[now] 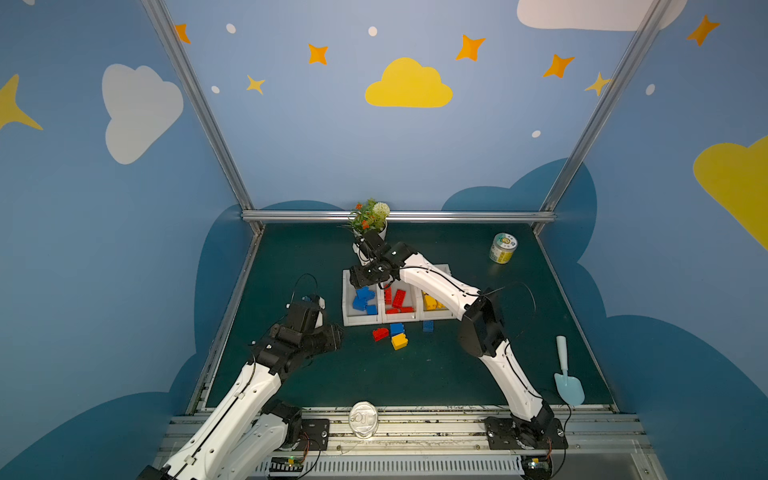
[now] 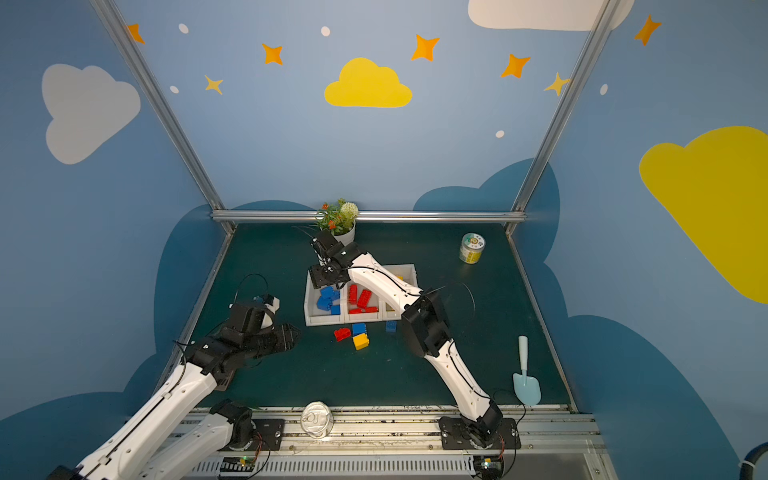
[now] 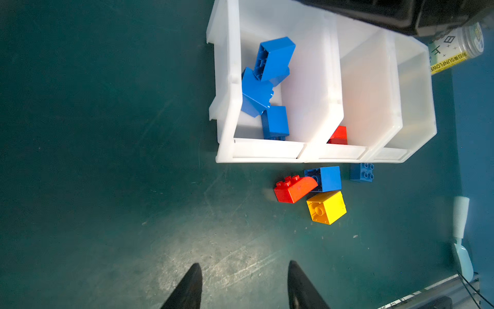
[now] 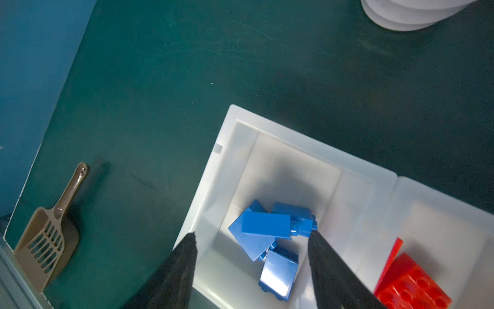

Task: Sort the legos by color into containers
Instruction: 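Carry the blue brick into the blue compartment and open the right gripper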

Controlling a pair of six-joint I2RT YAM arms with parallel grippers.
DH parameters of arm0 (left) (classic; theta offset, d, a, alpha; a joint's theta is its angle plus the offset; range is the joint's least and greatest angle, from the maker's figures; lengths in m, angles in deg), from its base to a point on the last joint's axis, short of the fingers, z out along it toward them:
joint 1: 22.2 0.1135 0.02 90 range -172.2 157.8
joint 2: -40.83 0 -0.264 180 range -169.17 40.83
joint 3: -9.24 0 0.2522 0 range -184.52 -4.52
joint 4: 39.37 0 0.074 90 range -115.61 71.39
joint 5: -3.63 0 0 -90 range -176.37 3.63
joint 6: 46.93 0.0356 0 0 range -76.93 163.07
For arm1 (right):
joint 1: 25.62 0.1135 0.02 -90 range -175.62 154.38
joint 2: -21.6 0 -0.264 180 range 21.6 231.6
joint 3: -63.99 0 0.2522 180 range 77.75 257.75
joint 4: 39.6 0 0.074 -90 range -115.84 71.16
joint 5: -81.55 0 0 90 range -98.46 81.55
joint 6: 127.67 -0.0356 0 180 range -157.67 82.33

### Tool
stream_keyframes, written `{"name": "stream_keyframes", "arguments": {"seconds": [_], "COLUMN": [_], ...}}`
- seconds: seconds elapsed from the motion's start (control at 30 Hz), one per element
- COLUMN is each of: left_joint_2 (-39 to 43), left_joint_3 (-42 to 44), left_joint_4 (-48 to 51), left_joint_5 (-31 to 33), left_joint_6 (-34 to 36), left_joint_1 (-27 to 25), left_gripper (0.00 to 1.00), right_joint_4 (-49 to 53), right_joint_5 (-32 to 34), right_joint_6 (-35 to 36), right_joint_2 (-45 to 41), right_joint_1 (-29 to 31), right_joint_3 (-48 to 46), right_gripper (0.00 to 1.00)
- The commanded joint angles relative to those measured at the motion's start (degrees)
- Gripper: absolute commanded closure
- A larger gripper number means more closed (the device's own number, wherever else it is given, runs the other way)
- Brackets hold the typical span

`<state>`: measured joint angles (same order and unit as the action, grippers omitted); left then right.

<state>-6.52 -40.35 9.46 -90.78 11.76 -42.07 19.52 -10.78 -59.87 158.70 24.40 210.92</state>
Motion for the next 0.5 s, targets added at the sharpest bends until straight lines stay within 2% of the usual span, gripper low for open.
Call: {"name": "stream_keyframes", "arguments": {"seconds": [0.0, 0.23, 0.33, 0.47], "left_joint_2": [-0.28, -0.71, -1.46, -3.69], "left_joint_3": [0.59, 0.59, 0.34, -0.38], "left_joint_4": [-0.77, -2.11, -2.68, -3.99], "left_joint_5": [-1.78, -3.75, -4.45, -4.33], "left_joint_6": [0.44, 1.4, 2.05, 3.07], "left_joint_1": [0.21, 0.12, -0.39, -2.49], "left_gripper": [0.47, 0.47, 0.47, 0.47], "right_joint_4": [-1.41, -2.4, -4.23, -8.03], "right_joint_5": [-0.13, 0.9, 2.33, 7.44], "right_joint_6": [1.27, 2.85, 2.34, 1.13], "right_joint_2": [-3.67, -11.09, -17.06, -27.02], "right_joint_1": [-0.25, -0.39, -0.68, -0.95], "right_joint_3": [0.25, -3.42, -10.06, -23.16], "right_gripper": [0.33, 0.32, 0.32, 0.32]}}
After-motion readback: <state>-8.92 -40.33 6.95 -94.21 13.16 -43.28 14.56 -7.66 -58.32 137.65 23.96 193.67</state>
